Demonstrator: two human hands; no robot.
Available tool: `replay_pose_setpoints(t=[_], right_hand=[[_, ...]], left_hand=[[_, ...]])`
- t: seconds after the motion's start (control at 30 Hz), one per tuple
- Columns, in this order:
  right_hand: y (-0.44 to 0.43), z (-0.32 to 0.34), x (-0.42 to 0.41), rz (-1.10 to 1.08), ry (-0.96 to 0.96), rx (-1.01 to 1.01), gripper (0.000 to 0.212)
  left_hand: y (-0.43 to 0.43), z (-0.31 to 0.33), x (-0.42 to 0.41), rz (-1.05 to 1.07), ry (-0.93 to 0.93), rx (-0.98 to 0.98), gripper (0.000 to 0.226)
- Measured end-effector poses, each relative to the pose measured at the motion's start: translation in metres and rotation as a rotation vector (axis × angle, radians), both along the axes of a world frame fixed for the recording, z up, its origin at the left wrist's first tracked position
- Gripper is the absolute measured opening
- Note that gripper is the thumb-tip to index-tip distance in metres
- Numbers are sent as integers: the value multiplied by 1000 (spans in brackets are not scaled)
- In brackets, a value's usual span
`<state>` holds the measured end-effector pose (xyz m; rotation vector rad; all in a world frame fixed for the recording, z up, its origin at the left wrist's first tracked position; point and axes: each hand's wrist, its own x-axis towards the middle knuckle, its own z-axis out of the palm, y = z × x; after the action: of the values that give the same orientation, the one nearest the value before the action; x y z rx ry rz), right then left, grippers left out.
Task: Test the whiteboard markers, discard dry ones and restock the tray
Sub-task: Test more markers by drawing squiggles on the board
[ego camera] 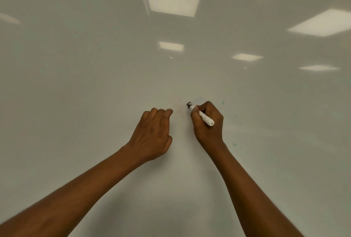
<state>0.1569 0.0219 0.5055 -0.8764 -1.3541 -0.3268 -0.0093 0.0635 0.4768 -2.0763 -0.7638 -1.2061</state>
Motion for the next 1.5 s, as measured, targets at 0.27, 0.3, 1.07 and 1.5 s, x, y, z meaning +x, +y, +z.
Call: replay_pose_setpoints(t=[0.27, 0.3, 1.07, 1.5], right_hand=[[-4, -20, 15, -129, -24, 1, 31], [-5, -24, 16, -113, 0, -7, 31], [-68, -89, 9, 285, 593, -160, 33], [-85, -76, -2, 415, 574, -243, 42]], left_hand=[[15, -12, 6, -97, -28, -44, 49], [15, -13, 7, -121, -40, -42, 52], [5, -58, 29, -386, -102, -378, 43], [-13, -62, 32, -417, -56, -4, 22]])
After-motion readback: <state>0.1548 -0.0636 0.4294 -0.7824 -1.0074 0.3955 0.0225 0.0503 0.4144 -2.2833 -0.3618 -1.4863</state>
